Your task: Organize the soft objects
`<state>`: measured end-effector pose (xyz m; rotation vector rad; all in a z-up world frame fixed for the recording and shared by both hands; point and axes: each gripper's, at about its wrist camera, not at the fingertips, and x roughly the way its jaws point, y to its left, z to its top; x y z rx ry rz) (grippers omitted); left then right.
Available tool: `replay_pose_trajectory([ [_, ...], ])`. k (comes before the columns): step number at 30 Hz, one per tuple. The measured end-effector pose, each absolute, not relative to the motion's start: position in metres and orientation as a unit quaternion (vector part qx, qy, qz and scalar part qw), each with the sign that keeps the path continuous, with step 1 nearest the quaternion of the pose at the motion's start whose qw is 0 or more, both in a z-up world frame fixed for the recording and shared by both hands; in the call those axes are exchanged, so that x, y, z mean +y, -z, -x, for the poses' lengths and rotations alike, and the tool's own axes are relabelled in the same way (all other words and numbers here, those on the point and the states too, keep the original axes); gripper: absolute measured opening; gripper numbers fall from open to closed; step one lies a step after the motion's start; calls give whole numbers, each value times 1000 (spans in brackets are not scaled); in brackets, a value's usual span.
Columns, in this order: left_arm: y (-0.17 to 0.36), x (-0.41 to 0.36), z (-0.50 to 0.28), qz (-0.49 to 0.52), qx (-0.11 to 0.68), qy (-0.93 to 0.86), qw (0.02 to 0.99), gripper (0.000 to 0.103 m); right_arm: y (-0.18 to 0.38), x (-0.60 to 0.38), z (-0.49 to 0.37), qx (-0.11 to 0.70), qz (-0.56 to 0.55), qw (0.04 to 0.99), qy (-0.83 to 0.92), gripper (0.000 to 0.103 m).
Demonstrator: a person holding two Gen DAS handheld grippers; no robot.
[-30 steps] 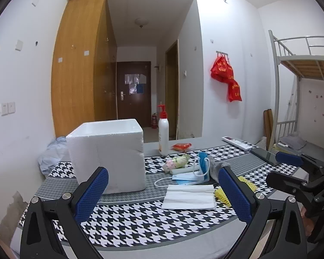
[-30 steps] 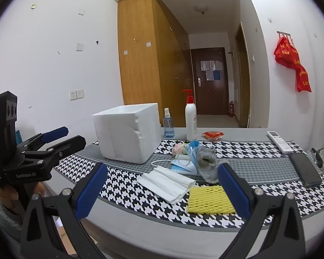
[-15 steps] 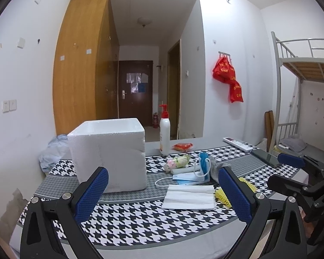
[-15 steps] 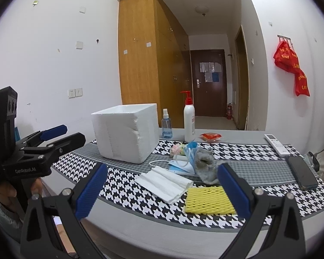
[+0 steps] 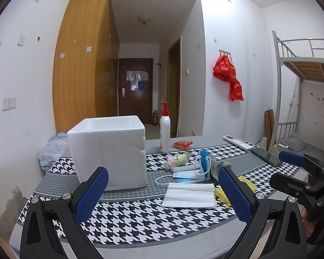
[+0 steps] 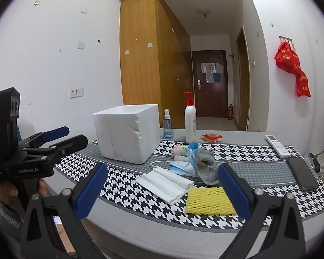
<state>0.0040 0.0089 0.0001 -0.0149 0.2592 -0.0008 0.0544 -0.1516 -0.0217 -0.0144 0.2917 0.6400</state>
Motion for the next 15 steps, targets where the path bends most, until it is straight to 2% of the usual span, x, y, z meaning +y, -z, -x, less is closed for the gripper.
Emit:
replay_pose_trajectory([
  [15,2,7,-20,9,146,21,989,102,25,-149,-70,162,10,940,-300,103],
])
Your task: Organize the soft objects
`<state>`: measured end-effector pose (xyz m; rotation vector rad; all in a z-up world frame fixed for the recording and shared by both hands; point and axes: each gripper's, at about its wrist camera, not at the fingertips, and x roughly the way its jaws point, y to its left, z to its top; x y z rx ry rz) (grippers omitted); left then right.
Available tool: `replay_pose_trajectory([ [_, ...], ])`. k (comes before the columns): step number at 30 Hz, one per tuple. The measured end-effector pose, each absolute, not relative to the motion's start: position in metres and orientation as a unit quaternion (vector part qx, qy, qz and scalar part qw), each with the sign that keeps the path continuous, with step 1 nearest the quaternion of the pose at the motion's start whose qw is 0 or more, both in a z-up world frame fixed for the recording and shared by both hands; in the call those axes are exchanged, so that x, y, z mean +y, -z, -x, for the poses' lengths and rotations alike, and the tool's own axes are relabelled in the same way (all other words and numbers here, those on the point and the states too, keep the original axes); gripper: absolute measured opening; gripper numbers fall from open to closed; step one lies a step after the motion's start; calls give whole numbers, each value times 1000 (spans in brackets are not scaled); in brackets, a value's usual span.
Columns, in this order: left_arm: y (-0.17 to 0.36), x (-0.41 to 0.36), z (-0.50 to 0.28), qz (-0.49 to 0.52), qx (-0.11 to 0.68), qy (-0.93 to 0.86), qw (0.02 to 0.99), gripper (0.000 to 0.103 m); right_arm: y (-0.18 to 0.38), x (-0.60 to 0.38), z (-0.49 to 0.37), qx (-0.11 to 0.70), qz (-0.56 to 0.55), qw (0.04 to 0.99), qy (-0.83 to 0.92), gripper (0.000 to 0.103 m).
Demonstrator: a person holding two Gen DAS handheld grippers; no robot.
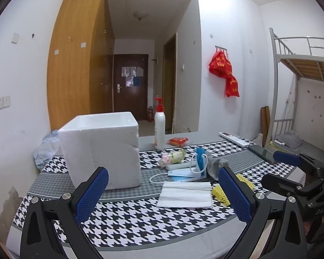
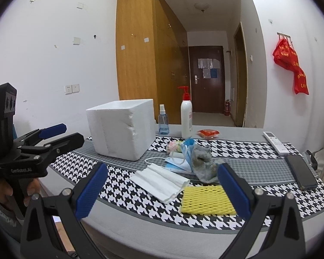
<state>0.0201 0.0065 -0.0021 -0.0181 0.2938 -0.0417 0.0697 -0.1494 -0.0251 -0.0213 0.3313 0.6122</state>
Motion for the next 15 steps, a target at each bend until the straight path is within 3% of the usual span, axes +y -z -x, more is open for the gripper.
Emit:
replay_pose_trajectory([
  [15,12,4,-54,9,189,30,982,102,35,-149,-100,197,14,939,-283,103],
])
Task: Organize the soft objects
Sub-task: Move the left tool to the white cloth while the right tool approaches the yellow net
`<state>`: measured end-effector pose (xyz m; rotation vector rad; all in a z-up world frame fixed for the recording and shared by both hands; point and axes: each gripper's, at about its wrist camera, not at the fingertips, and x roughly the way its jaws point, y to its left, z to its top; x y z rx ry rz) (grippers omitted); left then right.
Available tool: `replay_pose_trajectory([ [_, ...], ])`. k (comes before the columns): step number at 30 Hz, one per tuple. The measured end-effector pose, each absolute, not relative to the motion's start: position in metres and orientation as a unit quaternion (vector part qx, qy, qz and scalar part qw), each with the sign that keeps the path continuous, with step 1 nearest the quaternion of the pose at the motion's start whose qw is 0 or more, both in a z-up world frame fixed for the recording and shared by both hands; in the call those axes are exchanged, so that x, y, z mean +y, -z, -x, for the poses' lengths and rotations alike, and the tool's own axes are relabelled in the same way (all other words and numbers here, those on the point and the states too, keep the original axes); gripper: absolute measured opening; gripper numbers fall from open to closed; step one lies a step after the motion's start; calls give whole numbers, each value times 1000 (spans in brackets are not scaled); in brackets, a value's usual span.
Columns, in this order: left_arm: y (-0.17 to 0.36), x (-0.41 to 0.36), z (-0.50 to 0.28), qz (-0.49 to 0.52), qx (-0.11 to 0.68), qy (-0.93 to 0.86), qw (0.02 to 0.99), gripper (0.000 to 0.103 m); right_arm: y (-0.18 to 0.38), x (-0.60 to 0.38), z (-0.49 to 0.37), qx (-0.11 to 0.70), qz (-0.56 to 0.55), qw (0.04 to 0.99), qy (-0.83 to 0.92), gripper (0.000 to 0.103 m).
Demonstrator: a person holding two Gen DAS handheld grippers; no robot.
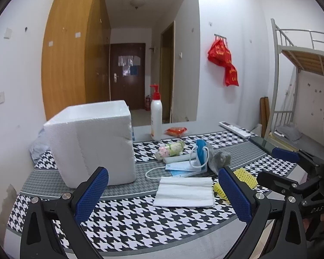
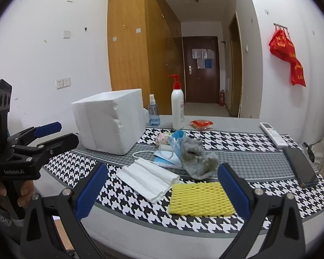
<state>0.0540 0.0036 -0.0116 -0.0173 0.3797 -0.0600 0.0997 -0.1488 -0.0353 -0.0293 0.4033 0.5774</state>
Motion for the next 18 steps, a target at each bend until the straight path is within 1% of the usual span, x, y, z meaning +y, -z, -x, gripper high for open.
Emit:
replay_pose_trajectory([
  [10,20,-2,-78,8,223,45,974,102,41,-157,-119,215,13,940,-265,103],
  [18,39,-11,-96,0,266,62,962,102,51,-161,-138,233,14,938,-256,103],
])
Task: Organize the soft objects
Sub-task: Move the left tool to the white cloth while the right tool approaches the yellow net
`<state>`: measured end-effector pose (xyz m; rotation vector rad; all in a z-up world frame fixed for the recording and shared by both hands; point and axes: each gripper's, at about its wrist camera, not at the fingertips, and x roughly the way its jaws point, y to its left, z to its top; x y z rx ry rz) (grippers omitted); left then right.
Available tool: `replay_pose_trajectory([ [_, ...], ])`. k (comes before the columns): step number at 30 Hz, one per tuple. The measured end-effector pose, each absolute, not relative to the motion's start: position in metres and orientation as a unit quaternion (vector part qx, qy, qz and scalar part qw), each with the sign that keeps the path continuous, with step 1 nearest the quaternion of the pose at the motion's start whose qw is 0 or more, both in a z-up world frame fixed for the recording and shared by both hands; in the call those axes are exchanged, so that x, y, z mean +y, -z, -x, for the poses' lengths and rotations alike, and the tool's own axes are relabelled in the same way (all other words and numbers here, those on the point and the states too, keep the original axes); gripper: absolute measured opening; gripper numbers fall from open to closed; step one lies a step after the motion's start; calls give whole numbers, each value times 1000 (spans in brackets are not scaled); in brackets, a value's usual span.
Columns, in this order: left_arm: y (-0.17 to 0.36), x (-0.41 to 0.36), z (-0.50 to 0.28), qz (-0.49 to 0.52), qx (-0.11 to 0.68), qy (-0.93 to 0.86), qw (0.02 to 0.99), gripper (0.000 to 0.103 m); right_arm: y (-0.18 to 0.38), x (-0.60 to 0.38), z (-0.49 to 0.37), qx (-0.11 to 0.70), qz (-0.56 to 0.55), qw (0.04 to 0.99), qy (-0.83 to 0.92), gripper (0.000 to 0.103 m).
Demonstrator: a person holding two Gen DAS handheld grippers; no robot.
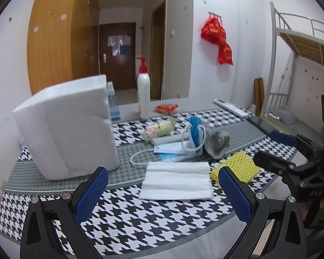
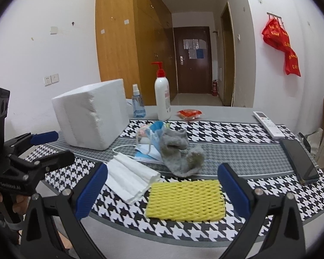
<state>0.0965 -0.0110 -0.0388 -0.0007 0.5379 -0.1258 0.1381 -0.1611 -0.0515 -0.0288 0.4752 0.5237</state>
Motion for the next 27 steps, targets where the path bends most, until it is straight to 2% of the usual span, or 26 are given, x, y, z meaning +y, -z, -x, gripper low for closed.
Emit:
replay_pose_trajectory([
  [11,66,-21,-130,-1,327,84,941,102,74,-169,-154,270,19,931,-244,103],
  [27,86,-33,-162,-21,377,100,921,102,94,-165,-171,312,44,919,-237,103],
])
